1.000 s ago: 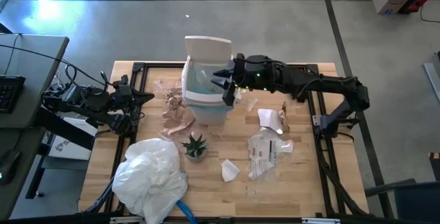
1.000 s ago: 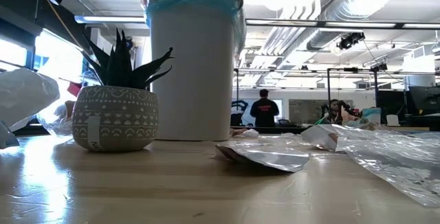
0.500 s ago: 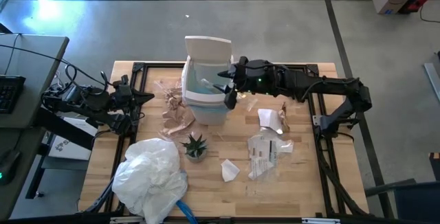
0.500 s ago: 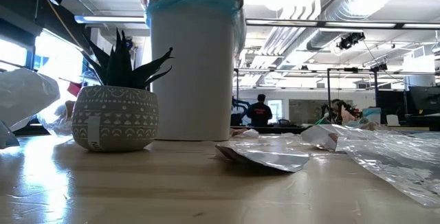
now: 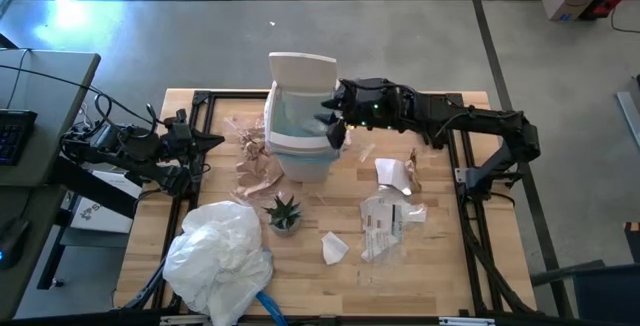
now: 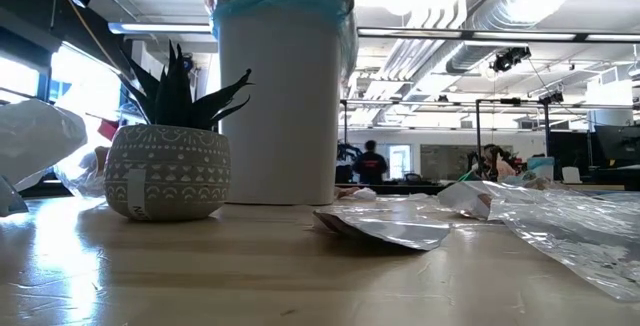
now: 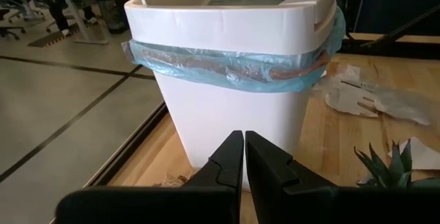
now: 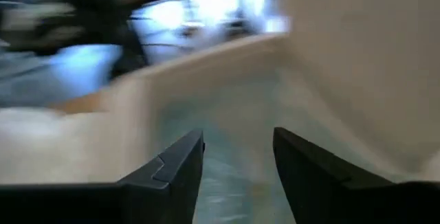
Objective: Place trash/remove bag and relplace
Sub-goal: Put the transparent plastic into the trash bin, then adjust the trash bin
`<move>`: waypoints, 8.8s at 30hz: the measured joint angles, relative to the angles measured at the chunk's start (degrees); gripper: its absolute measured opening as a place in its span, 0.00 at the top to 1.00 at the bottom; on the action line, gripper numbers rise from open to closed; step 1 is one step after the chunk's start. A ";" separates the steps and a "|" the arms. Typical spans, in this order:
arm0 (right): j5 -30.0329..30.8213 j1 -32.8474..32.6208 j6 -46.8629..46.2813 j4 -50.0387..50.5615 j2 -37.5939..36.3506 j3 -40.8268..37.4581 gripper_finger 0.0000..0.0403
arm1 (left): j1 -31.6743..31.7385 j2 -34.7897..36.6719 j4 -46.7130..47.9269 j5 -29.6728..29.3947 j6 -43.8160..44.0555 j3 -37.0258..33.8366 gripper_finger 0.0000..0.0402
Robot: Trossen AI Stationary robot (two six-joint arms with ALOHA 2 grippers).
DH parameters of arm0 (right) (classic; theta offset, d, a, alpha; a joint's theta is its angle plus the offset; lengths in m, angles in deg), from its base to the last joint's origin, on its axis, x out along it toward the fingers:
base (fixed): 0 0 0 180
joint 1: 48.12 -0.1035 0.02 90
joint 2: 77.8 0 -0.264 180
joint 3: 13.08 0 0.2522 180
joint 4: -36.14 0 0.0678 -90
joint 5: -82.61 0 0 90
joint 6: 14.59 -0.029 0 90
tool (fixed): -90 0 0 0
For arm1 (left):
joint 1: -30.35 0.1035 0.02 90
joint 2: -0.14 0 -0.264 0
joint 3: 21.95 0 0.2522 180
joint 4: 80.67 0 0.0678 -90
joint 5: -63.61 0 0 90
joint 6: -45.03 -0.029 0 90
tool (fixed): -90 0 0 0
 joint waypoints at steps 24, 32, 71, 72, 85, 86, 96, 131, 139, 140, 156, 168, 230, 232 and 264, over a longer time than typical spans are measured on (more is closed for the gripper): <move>16.72 -13.15 -13.69 30.62 -1.55 -0.31 0.66 | 0.00 0.01 0.30 0.22 0.42 0.01 1.00; 23.95 -14.98 -8.34 23.44 -3.08 -0.09 0.66 | 0.00 -0.16 -0.12 -0.63 -0.86 0.01 1.00; 34.53 -28.60 -35.82 40.17 1.41 -0.15 0.66 | 24.16 -28.24 -25.80 16.28 -20.66 0.01 1.00; 34.52 -27.77 -34.73 40.46 1.41 -0.15 0.66 | 26.16 -29.66 -27.18 18.37 -21.71 0.01 1.00; 33.47 -19.61 -3.23 46.25 1.41 -0.15 0.66 | 46.32 -47.56 -39.21 40.57 -22.96 0.01 1.00; 31.91 -18.70 -2.08 46.02 1.41 -0.15 0.66 | 47.14 -48.67 -40.62 41.23 -22.95 0.01 1.00; 20.44 -10.91 6.51 42.97 4.18 -2.32 0.66 | 55.77 -55.93 -49.12 43.56 -19.74 0.39 1.00; 30.91 -9.50 17.64 30.34 6.10 -6.27 0.94 | 66.93 -74.65 -58.76 66.53 -6.56 0.55 1.00; 29.39 -9.45 18.32 35.35 6.04 5.31 0.98 | 66.67 -74.63 -58.84 68.98 -4.53 0.55 1.00; 28.50 -9.09 18.30 36.26 6.04 6.95 0.98 | 66.63 -74.63 -58.83 69.64 -4.46 0.55 1.00; 0.85 4.75 13.14 42.10 6.49 21.51 0.99 | 63.45 -72.86 -60.03 72.87 -5.07 0.53 1.00; -6.55 9.73 12.85 42.34 11.84 21.46 0.99 | 63.12 -69.79 -60.34 71.60 -5.11 0.53 1.00; 13.48 -20.71 -20.75 62.99 7.72 15.25 0.66 | 49.72 -51.75 -53.54 65.48 -2.27 0.44 1.00; 13.39 -20.71 -19.57 58.90 7.71 13.70 0.66 | 49.75 -53.26 -55.20 65.37 -1.99 0.44 1.00; 10.76 -16.81 -2.31 30.73 8.08 9.16 0.66 | 59.36 -46.08 -52.03 47.09 -6.16 0.51 1.00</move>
